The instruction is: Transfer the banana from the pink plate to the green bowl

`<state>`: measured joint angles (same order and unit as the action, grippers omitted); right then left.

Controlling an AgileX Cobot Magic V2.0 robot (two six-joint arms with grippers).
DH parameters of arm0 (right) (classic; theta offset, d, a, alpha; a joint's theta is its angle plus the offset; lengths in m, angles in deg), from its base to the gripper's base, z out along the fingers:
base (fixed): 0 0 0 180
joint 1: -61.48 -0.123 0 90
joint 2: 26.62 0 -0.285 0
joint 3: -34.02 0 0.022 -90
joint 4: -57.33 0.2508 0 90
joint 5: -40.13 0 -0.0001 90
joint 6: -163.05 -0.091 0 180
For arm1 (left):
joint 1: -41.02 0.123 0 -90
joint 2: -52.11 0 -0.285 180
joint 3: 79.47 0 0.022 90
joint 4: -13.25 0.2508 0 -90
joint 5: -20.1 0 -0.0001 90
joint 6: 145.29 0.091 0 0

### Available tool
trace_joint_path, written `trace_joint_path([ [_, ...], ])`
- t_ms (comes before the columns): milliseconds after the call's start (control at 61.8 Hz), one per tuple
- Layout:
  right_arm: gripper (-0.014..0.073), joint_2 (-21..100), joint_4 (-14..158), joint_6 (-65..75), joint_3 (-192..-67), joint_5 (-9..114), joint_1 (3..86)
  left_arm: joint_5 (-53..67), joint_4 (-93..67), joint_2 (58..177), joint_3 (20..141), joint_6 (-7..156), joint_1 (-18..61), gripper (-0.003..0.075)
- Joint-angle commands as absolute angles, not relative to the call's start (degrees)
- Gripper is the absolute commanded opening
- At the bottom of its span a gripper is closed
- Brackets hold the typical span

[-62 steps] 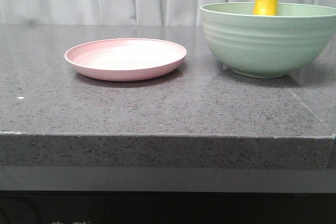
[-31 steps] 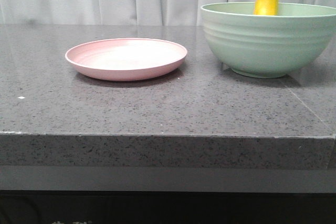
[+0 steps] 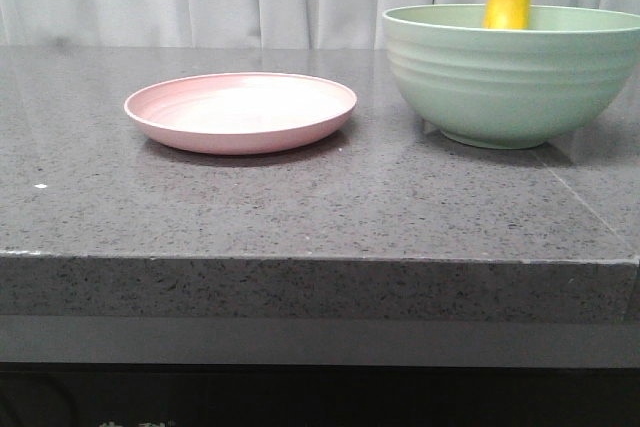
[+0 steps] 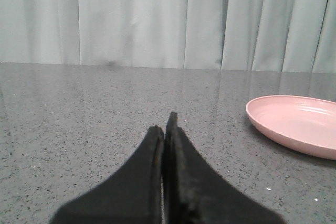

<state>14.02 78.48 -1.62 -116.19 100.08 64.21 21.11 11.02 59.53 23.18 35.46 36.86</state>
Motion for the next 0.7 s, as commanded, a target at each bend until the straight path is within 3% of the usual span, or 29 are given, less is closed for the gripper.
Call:
trace_joint_path([
  [0,-0.0068,14.15,79.96,-1.50,-117.46,97.15,64.21,25.76,11.13,58.15,22.81,35.12,36.64,-0.0018],
  [324,-0.0068,12.40,73.91,-1.50,-116.13,91.49,64.15,25.76,11.13,58.15,22.81,35.12,36.64,-0.0018],
  [680,-0.0068,-2.42,63.38,-12.77,-94.89,60.76,63.04,25.76,11.13,58.15,22.81,35.12,36.64,-0.0018],
])
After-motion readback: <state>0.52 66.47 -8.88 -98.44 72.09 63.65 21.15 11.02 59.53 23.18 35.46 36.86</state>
